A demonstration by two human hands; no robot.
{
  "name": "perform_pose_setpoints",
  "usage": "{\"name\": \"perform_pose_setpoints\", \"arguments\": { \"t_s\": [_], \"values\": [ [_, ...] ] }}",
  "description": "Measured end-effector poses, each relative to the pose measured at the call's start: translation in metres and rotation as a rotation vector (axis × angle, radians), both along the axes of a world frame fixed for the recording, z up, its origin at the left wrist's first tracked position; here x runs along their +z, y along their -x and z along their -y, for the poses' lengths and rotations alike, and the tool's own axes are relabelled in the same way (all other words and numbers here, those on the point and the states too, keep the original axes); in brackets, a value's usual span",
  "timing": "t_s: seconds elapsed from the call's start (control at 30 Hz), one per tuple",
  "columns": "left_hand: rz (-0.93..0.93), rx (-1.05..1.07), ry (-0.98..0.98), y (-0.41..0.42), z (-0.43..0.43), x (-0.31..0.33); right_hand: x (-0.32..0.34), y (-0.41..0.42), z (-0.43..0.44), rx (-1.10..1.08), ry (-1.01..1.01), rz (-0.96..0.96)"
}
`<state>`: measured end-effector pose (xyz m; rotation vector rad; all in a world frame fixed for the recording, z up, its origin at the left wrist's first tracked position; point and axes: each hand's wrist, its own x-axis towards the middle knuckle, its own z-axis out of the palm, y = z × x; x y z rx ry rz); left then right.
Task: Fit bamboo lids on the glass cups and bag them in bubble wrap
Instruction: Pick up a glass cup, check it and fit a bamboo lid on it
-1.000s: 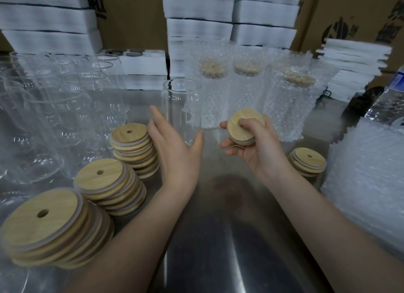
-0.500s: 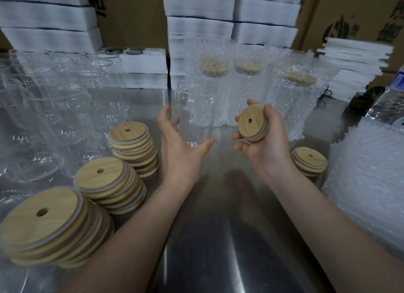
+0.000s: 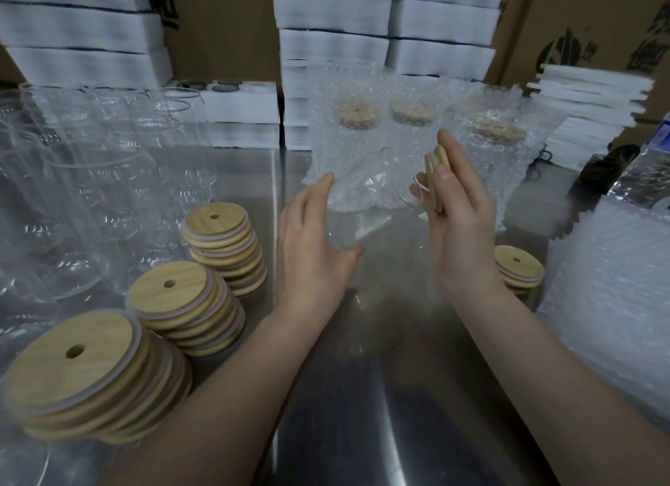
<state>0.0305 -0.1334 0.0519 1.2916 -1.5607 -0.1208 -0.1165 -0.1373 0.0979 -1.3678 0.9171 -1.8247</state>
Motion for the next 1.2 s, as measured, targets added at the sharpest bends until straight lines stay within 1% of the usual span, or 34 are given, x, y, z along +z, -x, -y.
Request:
{"name": "perform_pose_setpoints", "arguments": {
  "t_s": [0.1, 0.27, 0.8, 1.2],
  "values": [
    [0.092, 0.001, 0.017, 0.0012, -0.0025, -0.0003, -0.0007, -0.0006, -0.0018, -0.047, 0.071, -0.167],
    [0.117, 0.011, 0.029, 0.0024, -0.0046, -0.0002, -0.002, -0.0025, -0.0052, -0.101, 0.137, -0.304],
    [0.093, -0.017, -0.033, 0.0028, -0.0055, 0.0022, -0.0037, -0.0037, -0.0055, -0.083, 0.158, -0.374],
    [0.096, -0.036, -0.017, 0.0026, -0.0057, 0.002, -0.0062, -0.0055, -0.0013, -0.024, 0.113, -0.321]
  ]
}}
